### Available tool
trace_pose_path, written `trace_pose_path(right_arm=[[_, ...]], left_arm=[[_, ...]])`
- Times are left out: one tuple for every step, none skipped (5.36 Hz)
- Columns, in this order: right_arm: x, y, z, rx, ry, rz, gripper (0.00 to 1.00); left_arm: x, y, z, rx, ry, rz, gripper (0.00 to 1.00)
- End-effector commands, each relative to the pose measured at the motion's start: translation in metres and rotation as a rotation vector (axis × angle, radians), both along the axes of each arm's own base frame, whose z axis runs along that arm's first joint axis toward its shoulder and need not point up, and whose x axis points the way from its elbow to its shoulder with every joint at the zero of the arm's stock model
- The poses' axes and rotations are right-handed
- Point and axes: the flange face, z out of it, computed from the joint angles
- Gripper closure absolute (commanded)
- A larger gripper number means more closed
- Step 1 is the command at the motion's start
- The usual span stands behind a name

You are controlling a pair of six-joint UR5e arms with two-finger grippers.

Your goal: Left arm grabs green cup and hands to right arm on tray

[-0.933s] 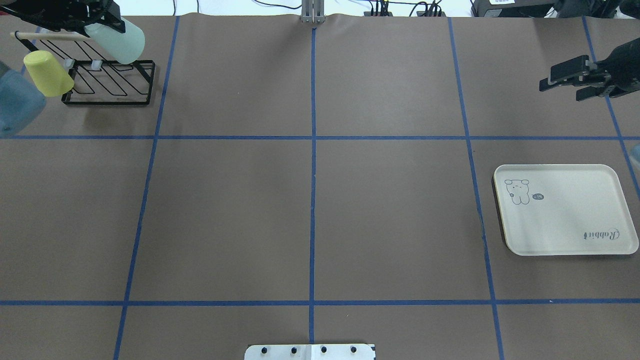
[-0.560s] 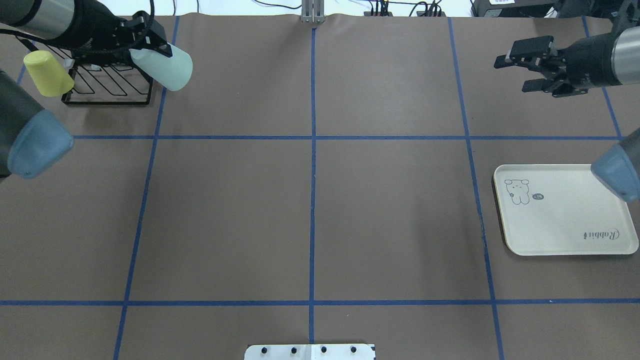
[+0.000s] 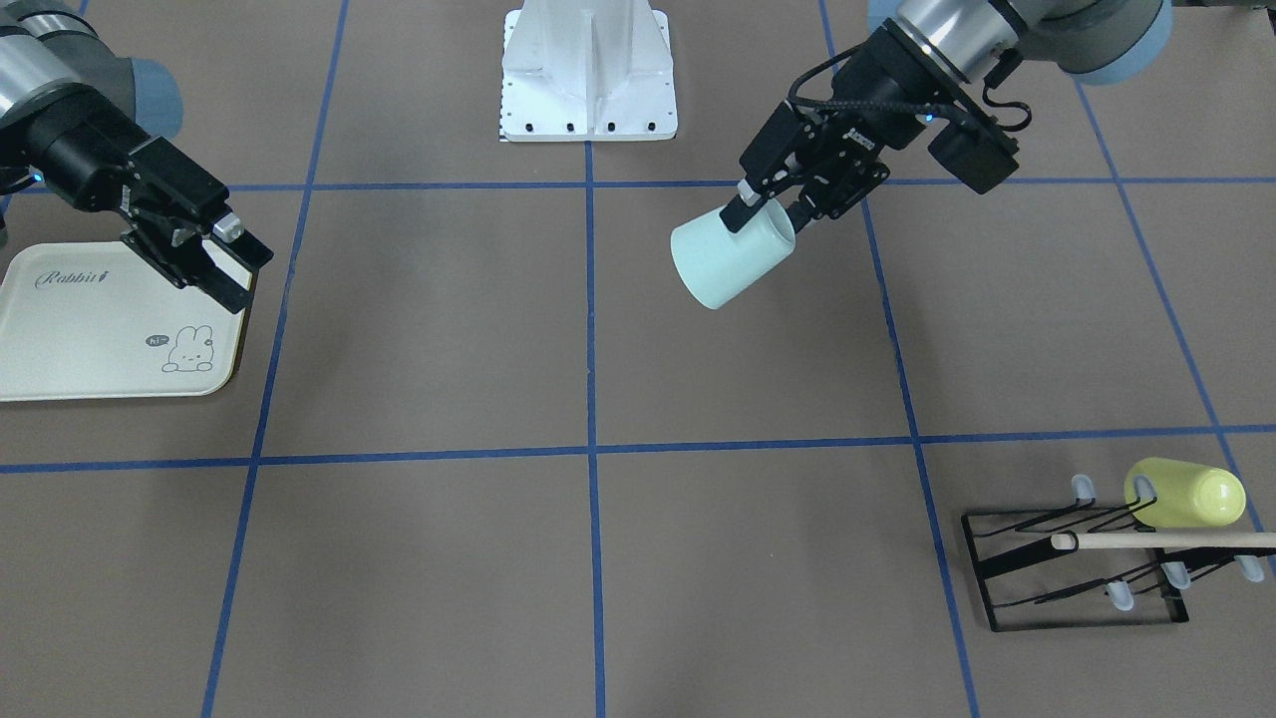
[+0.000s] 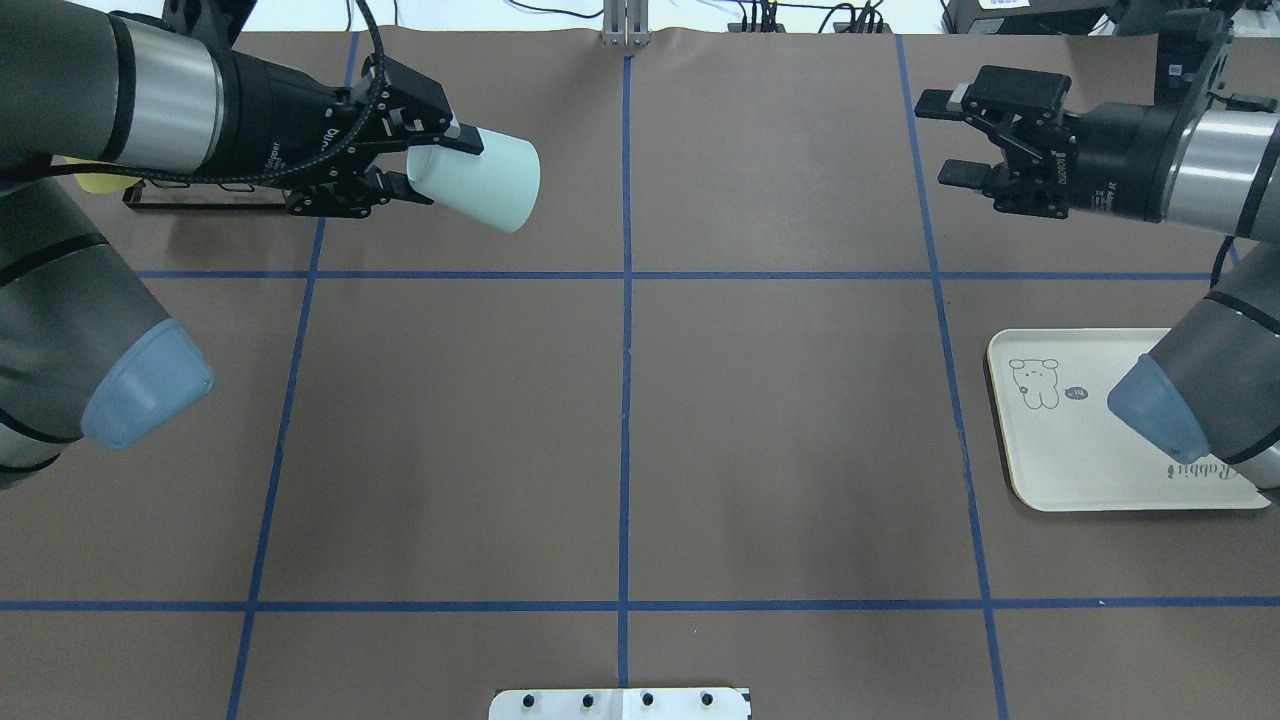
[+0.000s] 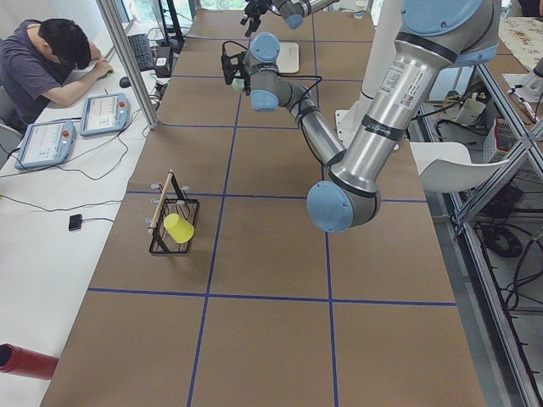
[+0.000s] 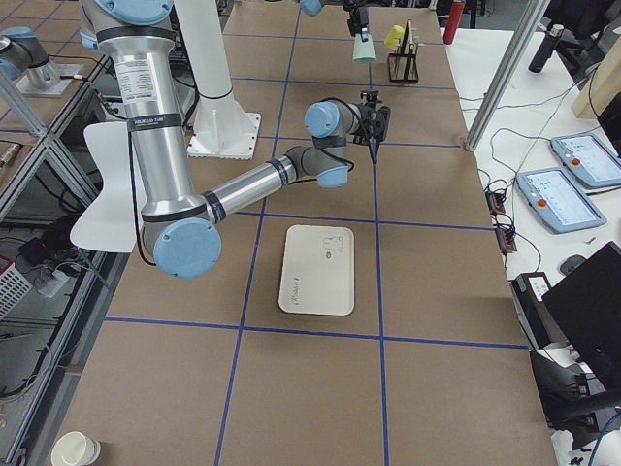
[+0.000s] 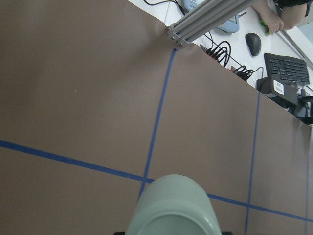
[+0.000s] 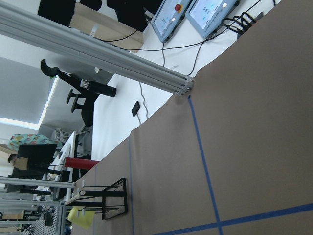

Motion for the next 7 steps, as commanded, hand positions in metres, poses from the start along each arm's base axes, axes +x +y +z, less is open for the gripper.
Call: trace_pose_path(right_arm=[[-0.004,0.035,-0.019,0.113,-0.183,-0.064,0.02],[-0.006,0.053,-0.034,0.139,-0.243,-0.104,0.02],[-0.006,0.07,-0.052,0.15,-0.291,-0.139,0.03],[-0.006,0.076,-0.071,0.144,-0.359,-0.158,0.03],[-0.013,0.085,-0.102,0.195,-0.422,-0.193,0.02],[-0.003,0.099,-0.12,0.194,-0.48,-0.217,0.03],[-0.025,0.106,-0.136,0.185,-0.536,-0.233,0.02]], left_arm=[[0.001,0.022,-0.037,0.026,0.086,0.16,0.56],[-0.003,0.034,-0.066,0.02,0.176,0.194,0.56],[-0.006,0.047,-0.078,0.045,0.26,0.224,0.56],[-0.016,0.059,-0.082,0.005,0.364,0.256,0.56],[-0.02,0.063,-0.082,-0.028,0.416,0.277,0.56],[-0.026,0.065,-0.084,-0.062,0.48,0.272,0.56],[-0.024,0.063,-0.081,-0.083,0.495,0.269,0.56]])
